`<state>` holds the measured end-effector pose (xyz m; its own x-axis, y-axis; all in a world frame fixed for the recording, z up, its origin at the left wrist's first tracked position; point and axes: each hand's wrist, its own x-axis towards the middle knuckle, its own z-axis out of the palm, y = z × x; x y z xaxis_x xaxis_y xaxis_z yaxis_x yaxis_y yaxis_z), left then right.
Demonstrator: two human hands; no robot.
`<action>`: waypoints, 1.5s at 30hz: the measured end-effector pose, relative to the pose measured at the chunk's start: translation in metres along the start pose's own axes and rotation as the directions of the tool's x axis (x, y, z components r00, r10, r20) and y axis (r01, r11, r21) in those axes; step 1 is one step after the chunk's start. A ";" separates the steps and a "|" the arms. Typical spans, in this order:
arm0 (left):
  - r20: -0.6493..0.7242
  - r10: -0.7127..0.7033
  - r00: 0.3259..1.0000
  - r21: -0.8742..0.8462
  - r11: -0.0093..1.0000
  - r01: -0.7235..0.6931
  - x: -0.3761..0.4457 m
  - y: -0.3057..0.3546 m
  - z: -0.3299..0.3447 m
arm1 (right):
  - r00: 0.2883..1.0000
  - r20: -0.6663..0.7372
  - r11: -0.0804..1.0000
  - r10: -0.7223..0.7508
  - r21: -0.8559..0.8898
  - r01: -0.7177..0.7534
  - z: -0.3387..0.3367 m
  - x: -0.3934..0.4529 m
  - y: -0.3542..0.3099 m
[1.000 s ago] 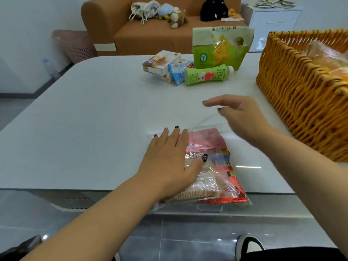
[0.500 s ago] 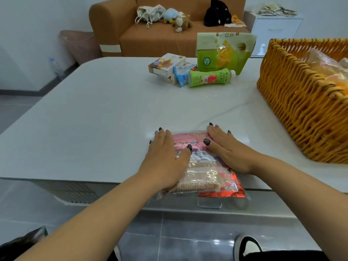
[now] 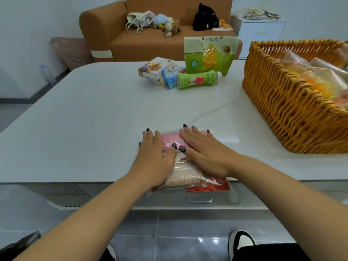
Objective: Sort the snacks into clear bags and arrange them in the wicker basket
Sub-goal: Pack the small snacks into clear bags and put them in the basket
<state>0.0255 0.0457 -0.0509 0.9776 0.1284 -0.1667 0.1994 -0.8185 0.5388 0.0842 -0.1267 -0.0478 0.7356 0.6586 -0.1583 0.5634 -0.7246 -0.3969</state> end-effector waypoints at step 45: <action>0.448 0.467 0.762 -0.802 0.587 0.112 -0.070 -0.009 -0.033 | 0.941 0.305 0.329 0.147 0.882 -0.337 -0.053 -0.127 0.024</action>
<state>-0.0431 0.0626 -0.0173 0.8082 -0.5354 -0.2454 0.2804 -0.0165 0.9597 0.0242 -0.2385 0.0105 0.6601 0.5753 -0.4830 -0.3942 -0.2821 -0.8747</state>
